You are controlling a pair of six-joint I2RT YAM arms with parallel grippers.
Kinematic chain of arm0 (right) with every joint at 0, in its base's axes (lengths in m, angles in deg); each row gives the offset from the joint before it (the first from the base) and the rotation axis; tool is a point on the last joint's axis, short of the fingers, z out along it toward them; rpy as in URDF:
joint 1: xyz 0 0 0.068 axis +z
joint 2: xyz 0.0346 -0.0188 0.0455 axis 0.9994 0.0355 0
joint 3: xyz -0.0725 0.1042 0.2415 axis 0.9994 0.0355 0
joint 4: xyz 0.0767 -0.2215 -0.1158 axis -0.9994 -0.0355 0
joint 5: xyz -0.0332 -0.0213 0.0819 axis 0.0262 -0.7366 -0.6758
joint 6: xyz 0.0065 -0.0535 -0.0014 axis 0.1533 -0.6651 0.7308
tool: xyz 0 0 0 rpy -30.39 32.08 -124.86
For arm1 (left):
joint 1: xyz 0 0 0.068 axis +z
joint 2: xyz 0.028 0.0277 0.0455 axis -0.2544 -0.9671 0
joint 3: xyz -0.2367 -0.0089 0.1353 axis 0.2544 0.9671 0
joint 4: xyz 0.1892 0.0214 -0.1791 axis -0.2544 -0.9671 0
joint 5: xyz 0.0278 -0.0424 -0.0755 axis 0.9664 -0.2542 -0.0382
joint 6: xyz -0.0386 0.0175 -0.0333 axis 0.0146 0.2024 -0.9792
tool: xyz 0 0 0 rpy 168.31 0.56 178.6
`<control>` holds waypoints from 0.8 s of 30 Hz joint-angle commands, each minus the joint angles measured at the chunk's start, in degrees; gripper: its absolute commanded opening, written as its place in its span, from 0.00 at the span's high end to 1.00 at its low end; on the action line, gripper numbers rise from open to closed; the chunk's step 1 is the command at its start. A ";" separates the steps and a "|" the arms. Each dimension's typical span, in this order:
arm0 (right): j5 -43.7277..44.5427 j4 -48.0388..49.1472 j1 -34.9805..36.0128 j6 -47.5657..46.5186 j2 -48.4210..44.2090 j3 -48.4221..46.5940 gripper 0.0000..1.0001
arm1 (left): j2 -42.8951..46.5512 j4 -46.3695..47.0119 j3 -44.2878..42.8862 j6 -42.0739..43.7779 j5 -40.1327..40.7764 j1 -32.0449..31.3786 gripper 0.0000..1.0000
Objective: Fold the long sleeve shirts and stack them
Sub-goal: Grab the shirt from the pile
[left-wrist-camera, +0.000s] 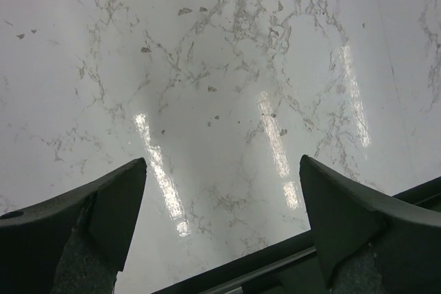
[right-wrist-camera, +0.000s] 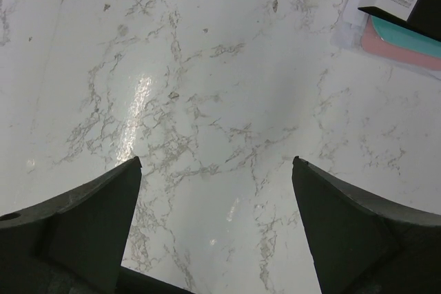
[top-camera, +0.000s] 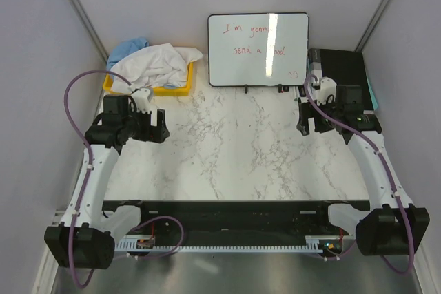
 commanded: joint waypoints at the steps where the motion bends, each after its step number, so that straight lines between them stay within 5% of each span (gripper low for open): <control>1: -3.93 0.32 -2.03 -0.02 -2.45 0.68 0.02 | -2.68 0.12 -6.71 1.84 -1.89 0.24 0.01; 7: -4.90 -0.03 -2.47 -0.28 -1.14 0.69 0.02 | -18.28 1.61 -23.22 3.07 6.88 0.51 0.01; 19: -8.07 -1.52 -3.00 -1.42 1.32 0.95 0.02 | -64.28 3.82 -79.63 5.61 11.56 4.11 0.00; 24: -8.24 -1.35 -3.35 -1.69 3.43 0.95 0.02 | -74.39 7.15 -83.54 8.78 13.50 4.64 0.00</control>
